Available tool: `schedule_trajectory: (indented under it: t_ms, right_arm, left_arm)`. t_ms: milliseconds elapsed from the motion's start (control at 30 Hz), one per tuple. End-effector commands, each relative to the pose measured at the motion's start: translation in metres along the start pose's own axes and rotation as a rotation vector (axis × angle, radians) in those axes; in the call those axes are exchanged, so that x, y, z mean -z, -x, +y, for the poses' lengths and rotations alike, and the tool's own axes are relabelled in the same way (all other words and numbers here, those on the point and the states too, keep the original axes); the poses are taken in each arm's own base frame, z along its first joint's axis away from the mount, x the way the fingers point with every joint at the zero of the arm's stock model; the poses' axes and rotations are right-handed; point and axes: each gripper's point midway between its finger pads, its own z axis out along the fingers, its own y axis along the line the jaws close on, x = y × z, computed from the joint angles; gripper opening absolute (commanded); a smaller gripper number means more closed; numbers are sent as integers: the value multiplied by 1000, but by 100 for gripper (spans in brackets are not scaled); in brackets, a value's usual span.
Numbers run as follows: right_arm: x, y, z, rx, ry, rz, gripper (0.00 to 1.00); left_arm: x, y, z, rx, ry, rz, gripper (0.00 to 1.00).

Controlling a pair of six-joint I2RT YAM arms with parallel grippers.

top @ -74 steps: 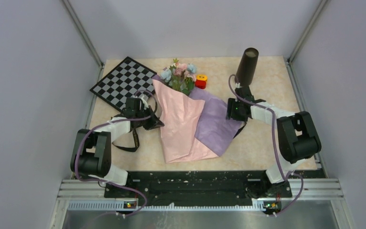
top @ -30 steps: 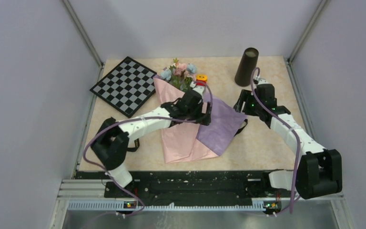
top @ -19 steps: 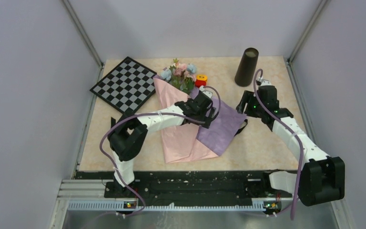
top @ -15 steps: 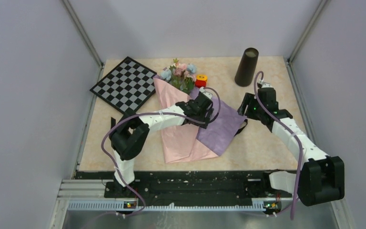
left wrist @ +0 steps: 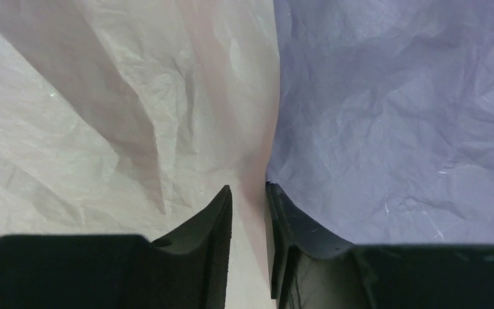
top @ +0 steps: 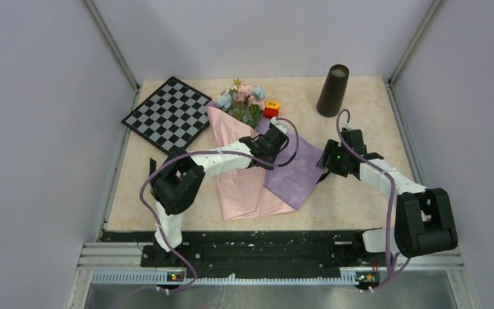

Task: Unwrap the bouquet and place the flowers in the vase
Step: Unfold the wrapping paper at the center of the board.

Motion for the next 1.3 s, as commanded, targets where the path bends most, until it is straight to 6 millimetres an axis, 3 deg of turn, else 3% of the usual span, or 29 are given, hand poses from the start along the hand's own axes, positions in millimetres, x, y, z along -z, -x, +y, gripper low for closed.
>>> schedule_trajectory:
  t_ms: [0,200,400,533,633,833,1000,1267]
  right_arm:
    - [-10,3,10,-55,66,-12,58]
    - [-20,-3,9,-70,70,0,55]
    - [-32,-4,10,-88,76,11,50]
    - [-38,-5,7,-105,62,15,32]
    - [-42,-7,5,-112,50,23,21]
    - [-45,-8,1,-114,28,22,0]
    - [-47,-7,0,-115,24,19,0]
    - [-50,-5,-1,-117,15,14,0]
  left_arm:
    - [2,16,0,9,12,-37,25]
    - [9,25,3,24,22,-69,1]
    - [20,32,10,33,43,-99,0]
    - [37,37,24,52,74,-135,0]
    - [47,35,45,74,119,-150,0]
    - [66,13,105,216,183,-148,0]
    - [87,-16,156,366,212,-161,0]
    - [121,-61,200,562,275,-159,0]
